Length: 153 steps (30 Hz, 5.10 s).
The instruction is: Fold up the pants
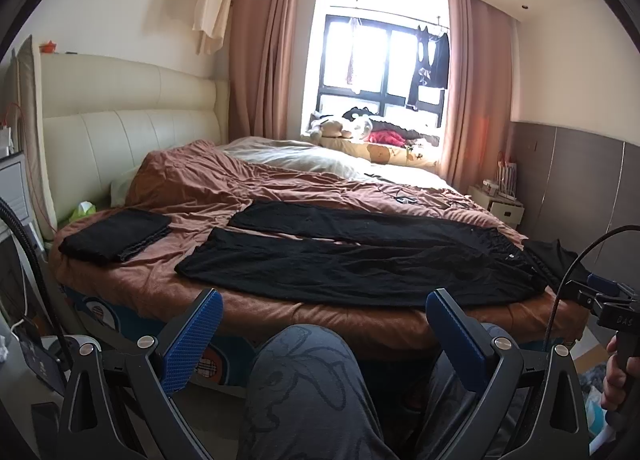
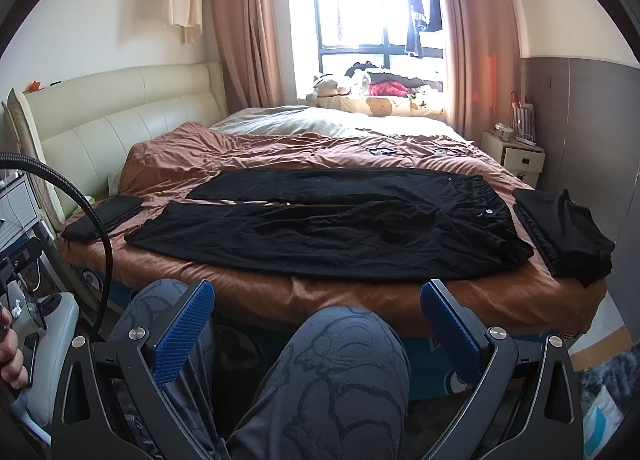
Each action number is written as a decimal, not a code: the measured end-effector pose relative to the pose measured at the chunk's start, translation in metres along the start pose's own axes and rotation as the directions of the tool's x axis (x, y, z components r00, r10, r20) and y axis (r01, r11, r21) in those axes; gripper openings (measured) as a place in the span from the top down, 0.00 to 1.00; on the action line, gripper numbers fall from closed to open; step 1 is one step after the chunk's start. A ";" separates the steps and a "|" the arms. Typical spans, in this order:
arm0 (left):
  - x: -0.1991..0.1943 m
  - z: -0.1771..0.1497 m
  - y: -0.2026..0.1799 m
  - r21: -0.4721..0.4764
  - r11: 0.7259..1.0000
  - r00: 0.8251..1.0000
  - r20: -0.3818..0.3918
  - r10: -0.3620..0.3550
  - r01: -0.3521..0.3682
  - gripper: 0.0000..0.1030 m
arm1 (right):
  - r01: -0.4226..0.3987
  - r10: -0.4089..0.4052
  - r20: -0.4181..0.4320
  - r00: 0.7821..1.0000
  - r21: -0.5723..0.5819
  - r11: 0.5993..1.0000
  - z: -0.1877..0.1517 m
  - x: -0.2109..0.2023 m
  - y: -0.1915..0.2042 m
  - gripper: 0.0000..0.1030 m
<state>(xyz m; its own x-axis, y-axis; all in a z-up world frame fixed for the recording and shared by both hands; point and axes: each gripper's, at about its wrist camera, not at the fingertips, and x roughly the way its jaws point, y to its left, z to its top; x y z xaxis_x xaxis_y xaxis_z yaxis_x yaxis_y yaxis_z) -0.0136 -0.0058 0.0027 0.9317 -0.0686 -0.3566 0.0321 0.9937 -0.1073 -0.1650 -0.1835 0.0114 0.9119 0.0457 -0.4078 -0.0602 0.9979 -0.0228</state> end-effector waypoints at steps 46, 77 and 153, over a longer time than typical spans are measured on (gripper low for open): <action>-0.023 -0.007 0.011 0.007 0.999 0.998 0.051 -0.031 0.031 0.00 | 0.018 -0.019 0.030 0.999 0.024 1.000 -0.009 -0.010 0.000 0.00; 0.050 0.002 0.022 -0.009 1.000 0.999 -0.048 -0.012 0.012 0.00 | -0.009 0.002 0.074 0.997 0.087 0.996 -0.001 0.032 -0.015 0.00; 0.357 -0.027 0.269 -0.444 0.797 0.823 -0.558 0.111 -0.409 0.48 | 0.300 -0.107 -0.311 0.944 0.678 0.672 0.003 0.282 -0.278 0.23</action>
<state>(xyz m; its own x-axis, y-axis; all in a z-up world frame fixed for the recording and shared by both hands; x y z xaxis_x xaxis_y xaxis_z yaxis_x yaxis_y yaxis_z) 0.3179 0.2344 -0.1786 0.5684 0.0045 -0.8228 -0.5160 0.7809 -0.3521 0.1103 -0.4481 -0.0946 0.7414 -0.0782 -0.6665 0.5078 0.7147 0.4810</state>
